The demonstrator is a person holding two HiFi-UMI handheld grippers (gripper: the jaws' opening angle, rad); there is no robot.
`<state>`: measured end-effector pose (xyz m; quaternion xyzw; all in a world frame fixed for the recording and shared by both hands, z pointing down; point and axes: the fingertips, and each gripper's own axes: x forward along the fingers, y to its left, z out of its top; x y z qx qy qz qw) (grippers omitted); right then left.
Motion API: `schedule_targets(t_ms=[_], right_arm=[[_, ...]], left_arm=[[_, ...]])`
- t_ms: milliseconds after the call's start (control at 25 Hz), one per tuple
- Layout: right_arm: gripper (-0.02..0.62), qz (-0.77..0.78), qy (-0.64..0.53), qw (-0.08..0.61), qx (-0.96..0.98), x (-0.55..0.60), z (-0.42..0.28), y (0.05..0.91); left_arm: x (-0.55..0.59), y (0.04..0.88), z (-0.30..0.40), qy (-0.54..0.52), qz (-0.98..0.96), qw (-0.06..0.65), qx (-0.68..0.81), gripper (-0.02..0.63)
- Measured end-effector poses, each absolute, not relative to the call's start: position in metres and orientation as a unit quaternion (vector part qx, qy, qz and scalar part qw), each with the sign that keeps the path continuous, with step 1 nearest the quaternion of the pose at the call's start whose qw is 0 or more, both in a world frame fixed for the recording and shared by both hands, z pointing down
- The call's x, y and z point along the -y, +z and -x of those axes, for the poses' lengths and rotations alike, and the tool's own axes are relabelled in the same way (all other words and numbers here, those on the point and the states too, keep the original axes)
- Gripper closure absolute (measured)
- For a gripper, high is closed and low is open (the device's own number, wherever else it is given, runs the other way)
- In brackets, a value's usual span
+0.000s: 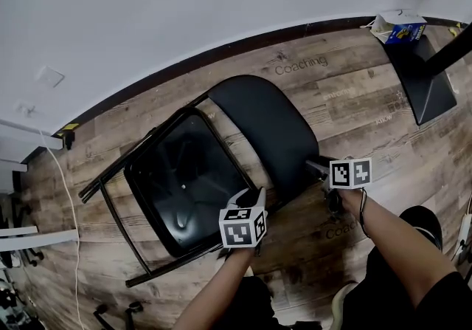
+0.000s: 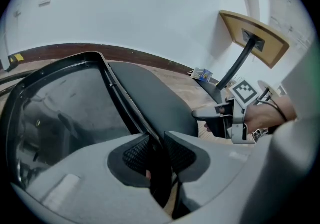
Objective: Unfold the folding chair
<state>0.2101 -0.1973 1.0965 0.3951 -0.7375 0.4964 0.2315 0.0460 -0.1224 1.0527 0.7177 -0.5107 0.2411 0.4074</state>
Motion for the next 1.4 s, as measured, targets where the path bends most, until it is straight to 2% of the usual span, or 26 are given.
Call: schedule_targets(t_ms=[200, 360, 520, 800, 1040, 1400], right_arm=[[0.365, -0.417, 0.550, 0.172, 0.703, 0.199, -0.216, 1.100], [0.364, -0.409, 0.583, 0.199, 0.673, 0.163, -0.215, 1.114], [0.365, -0.394, 0.602, 0.174, 0.672, 0.158, -0.202, 1.115], [0.365, -0.400, 0.618, 0.117, 0.666, 0.163, -0.193, 1.120], [0.393, -0.414, 0.642, 0.025, 0.645, 0.180, -0.193, 1.103], [0.388, -0.417, 0.642, 0.022, 0.643, 0.183, -0.186, 1.111]], left_arm=[[0.123, 1.046, -0.045, 0.227, -0.720, 0.413, 0.510, 0.518], [0.121, 1.043, -0.044, 0.225, -0.721, 0.416, 0.507, 0.518], [0.122, 1.039, -0.042, 0.219, -0.722, 0.417, 0.506, 0.518], [0.122, 1.026, -0.039, 0.202, -0.726, 0.417, 0.508, 0.520], [0.128, 1.010, -0.033, 0.177, -0.730, 0.413, 0.515, 0.520], [0.124, 0.968, -0.021, 0.132, -0.741, 0.407, 0.518, 0.522]])
